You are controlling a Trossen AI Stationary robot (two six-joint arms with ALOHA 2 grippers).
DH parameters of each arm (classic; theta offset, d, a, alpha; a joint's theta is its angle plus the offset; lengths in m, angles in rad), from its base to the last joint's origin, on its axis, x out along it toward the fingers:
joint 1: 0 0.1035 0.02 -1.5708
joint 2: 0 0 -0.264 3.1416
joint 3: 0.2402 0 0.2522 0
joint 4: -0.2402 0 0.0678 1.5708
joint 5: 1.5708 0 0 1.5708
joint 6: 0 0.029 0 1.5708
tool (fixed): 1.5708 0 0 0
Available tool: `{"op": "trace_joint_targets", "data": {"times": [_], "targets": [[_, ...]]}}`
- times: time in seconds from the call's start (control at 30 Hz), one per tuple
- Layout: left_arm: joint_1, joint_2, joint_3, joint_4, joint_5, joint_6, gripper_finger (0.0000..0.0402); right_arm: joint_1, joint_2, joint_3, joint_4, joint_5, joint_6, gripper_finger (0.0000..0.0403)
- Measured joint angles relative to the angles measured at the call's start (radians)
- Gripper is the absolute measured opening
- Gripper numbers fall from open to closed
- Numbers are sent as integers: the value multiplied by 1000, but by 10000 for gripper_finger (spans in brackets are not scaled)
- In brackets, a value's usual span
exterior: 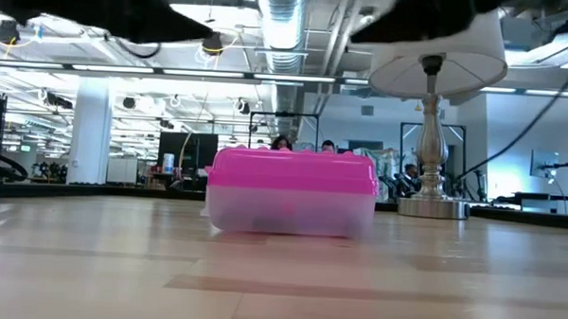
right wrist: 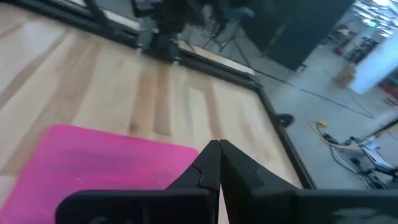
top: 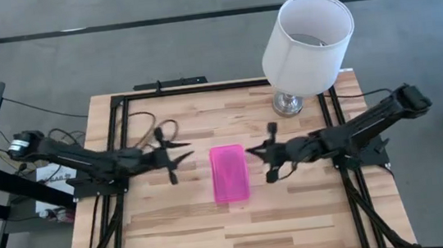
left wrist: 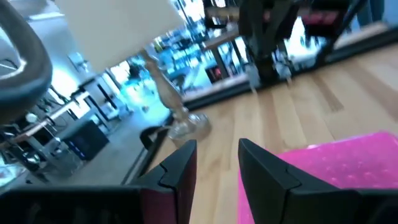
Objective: Pick & place school supplies into a supply box
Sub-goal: Return to Home Position
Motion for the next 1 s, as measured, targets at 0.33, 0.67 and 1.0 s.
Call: {"op": "trace_joint_targets", "data": {"times": [0.33,0.67,1.0], "targets": [[16,-540,-320,5,1,-25,114,-117,-306,-477,484,-15,33,0],[38,-867,-372,-222,4,-45,114,-231,-387,-642,599,-155,87,0],[37,-983,-371,-442,-28,-43,114,-323,-397,-748,666,-315,57,0]]}}
